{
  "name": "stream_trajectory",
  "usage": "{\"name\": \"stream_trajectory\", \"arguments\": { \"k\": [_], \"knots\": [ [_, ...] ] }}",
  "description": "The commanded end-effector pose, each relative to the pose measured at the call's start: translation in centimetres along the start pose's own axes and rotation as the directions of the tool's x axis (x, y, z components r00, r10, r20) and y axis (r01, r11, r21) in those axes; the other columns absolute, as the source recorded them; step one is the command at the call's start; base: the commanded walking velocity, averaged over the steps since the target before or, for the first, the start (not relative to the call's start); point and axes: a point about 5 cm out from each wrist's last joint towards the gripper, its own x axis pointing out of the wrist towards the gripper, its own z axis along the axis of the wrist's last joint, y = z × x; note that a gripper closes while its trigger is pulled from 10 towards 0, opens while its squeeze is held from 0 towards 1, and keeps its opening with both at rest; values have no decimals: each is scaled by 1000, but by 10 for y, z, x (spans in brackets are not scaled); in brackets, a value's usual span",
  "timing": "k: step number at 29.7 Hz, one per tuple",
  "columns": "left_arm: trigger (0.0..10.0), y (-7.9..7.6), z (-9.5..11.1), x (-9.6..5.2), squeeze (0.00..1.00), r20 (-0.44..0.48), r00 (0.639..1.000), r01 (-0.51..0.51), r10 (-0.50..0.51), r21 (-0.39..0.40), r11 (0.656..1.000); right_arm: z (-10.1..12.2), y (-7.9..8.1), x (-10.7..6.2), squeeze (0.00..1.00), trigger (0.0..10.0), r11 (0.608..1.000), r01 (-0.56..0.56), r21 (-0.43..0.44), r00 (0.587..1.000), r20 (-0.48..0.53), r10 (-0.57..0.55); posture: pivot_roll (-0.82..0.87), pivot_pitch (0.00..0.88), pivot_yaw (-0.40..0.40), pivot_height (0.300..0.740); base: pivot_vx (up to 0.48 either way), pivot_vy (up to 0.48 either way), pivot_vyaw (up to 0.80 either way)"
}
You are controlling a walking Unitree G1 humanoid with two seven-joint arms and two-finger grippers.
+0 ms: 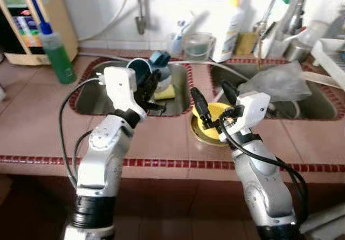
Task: Kitchen organization
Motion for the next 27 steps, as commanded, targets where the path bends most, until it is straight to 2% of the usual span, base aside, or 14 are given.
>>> {"name": "stream_trajectory", "arguments": {
  "k": [1,15,20,27],
  "knots": [
    [10000,9,7,-3,0,16,1000,-27,26,20,999,4,9,5,0,10000,1000,-27,8,999,19,27,-70,36,5,740,352,0,0],
    [10000,9,8,-2,0,17,1000,-21,20,11,1000,3,9,4,0,10000,1000,-30,10,999,14,29,-69,38,8,740,346,0,0],
    [10000,10,8,-2,0,20,1000,-22,22,0,1000,0,11,0,0,10000,999,-39,12,999,-7,39,-69,43,9,740,0,0,0],
    [10000,21,2,-2,0,-29,999,-24,26,53,998,-10,17,-16,0,10000,999,-44,22,997,-66,46,-74,52,9,740,0,0,0]
  ]
}}
